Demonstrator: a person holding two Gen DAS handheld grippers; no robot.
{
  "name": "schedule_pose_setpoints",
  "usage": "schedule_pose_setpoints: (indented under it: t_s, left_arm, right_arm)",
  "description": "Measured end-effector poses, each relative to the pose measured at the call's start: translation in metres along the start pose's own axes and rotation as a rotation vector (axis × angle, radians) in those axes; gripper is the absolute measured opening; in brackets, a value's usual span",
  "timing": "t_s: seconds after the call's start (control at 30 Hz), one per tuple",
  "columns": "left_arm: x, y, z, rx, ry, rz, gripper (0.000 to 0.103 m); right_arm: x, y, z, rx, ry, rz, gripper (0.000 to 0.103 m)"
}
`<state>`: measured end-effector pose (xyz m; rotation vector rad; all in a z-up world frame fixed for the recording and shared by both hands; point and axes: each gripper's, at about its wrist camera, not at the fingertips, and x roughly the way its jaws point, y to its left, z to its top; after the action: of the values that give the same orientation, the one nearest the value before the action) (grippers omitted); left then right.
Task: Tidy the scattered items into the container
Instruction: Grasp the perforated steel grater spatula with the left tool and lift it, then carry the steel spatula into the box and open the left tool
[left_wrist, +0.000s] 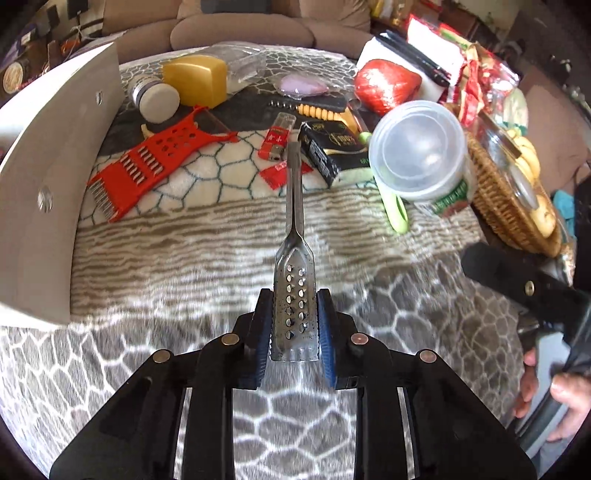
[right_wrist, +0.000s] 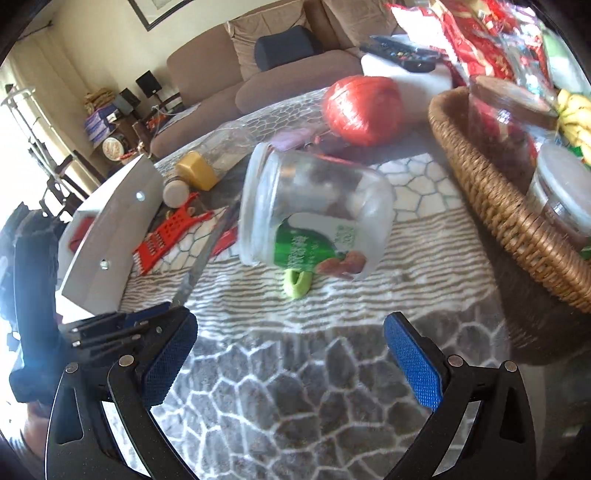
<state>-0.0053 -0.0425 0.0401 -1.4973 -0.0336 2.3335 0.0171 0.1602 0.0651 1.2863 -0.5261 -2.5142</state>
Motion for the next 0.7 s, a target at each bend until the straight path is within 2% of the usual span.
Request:
schedule_pose_setpoints:
  t_s: [0.1,0.2,0.23,0.27,0.3,0.33,0.4,0.43,0.5,0.53,0.57,0.7]
  left_arm:
    - [-0.017,0.007,-0.026,-0.022,0.016,-0.037,0.022]
    - [-0.029,0.01,-0.047,-0.046,0.031,-0.068,0.022]
    - [-0.031,0.01,-0.053,-0.052,0.032,-0.077,0.022]
    - [-0.034,0.01,-0.058,-0.059,0.035,-0.089,0.022]
    - [-0.037,0.012,-0.062,-0.067,0.035,-0.099,0.022]
    - [-0.04,0.013,-0.067,-0.073,0.035,-0.107,0.022]
    - [-0.043,0.015,-0.075,-0.083,0.038,-0.123,0.022]
    - [-0.045,0.016,-0.078,-0.09,0.037,-0.126,0.022]
    - [-0.049,0.02,-0.081,-0.105,0.032,-0.135,0.023]
    - [-0.051,0.023,-0.082,-0.114,0.032,-0.147,0.022]
    - [-0.054,0.026,-0.083,-0.119,0.029,-0.156,0.022]
    - [-0.075,0.038,-0.077,-0.119,0.011,-0.198,0.022]
  right_arm:
    - [0.011,0.01,-0.007,0.07,0.075,0.182,0.103]
    - [0.03,0.03,-0.018,0.095,0.171,0.291,0.101]
    - [0.039,0.037,-0.022,0.108,0.205,0.318,0.095]
    - [0.047,0.042,-0.027,0.129,0.239,0.35,0.08]
    - [0.056,0.047,-0.03,0.152,0.27,0.377,0.072]
    - [0.064,0.051,-0.033,0.167,0.3,0.385,0.059]
    - [0.077,0.06,-0.041,0.174,0.339,0.352,0.051]
    - [0.078,0.064,-0.042,0.18,0.333,0.352,0.049]
    - [0.078,0.068,-0.042,0.178,0.322,0.362,0.037]
    - [0.077,0.071,-0.042,0.167,0.315,0.356,0.02]
    - [0.074,0.073,-0.042,0.159,0.306,0.363,0.014]
    - [0.061,0.082,-0.038,0.174,0.274,0.425,0.013]
